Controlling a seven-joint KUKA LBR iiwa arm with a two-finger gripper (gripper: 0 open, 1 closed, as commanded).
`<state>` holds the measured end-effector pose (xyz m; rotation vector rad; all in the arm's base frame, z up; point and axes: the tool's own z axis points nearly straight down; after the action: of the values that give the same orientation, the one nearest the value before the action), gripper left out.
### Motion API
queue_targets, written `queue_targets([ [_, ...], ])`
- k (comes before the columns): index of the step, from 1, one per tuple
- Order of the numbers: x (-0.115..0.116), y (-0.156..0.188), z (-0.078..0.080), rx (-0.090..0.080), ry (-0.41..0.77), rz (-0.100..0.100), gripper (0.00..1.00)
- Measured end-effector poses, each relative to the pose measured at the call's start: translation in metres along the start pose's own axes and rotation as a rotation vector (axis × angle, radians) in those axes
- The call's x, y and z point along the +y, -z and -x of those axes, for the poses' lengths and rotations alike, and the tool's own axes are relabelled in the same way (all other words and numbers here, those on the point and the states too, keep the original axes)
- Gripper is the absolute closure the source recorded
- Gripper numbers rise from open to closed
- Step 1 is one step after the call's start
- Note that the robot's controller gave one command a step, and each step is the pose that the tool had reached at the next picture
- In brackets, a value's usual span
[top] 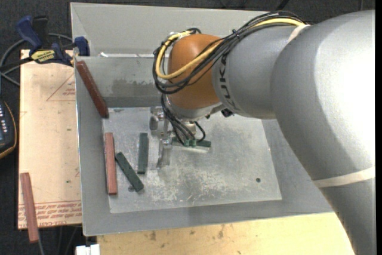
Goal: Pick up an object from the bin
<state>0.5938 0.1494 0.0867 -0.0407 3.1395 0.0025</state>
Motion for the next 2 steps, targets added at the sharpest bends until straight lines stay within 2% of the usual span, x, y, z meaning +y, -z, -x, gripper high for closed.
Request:
queue_targets([
  [1, 0.0, 0.002, 0.0, 0.0, -0.001, 0.0, 1.0],
  [2, 0.021, 0.156, -0.016, -0.009, -0.105, 0.003, 1.0],
])
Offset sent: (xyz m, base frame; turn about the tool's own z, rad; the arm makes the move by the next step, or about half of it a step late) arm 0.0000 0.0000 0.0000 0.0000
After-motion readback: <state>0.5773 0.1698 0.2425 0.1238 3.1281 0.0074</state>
